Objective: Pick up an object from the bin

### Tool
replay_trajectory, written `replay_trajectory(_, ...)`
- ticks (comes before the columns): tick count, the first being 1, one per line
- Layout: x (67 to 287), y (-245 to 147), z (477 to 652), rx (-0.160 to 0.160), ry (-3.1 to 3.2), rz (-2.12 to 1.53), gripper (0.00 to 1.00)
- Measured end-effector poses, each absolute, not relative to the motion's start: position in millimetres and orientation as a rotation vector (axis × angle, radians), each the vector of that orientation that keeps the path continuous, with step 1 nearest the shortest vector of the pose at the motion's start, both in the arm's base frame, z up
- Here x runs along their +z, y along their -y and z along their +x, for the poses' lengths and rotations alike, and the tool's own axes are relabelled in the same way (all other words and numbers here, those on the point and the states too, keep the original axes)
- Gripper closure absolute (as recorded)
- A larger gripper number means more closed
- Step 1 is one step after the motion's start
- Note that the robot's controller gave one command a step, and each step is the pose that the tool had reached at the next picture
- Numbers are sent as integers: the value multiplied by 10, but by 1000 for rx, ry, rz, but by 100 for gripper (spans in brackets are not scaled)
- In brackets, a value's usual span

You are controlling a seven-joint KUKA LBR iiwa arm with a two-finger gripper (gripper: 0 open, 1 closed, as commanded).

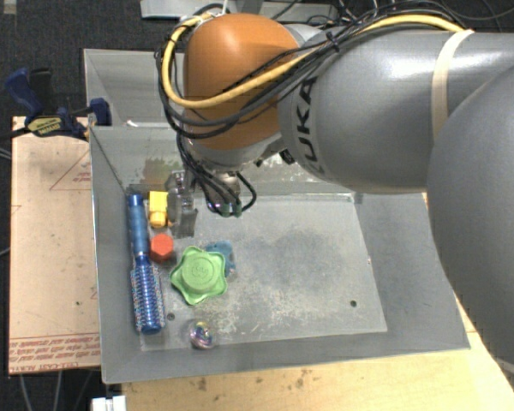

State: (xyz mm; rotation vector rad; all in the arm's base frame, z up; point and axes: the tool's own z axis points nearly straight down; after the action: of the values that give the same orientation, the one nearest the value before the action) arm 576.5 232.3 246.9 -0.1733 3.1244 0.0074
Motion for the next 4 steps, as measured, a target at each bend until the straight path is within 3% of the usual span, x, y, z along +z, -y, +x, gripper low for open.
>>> replay_trajectory(1, 1812, -2518, 4805, 1, -3105, -515, 100)
replay_trajectory(2, 1742, -2160, 4953, 0, -3139, 127, 100)
replay_trajectory(3, 1560, -2325, 4991, 1, -3093, 554, 100)
replay_trajectory(4, 686, -2071, 5098, -1, -2961, 1060, 100)
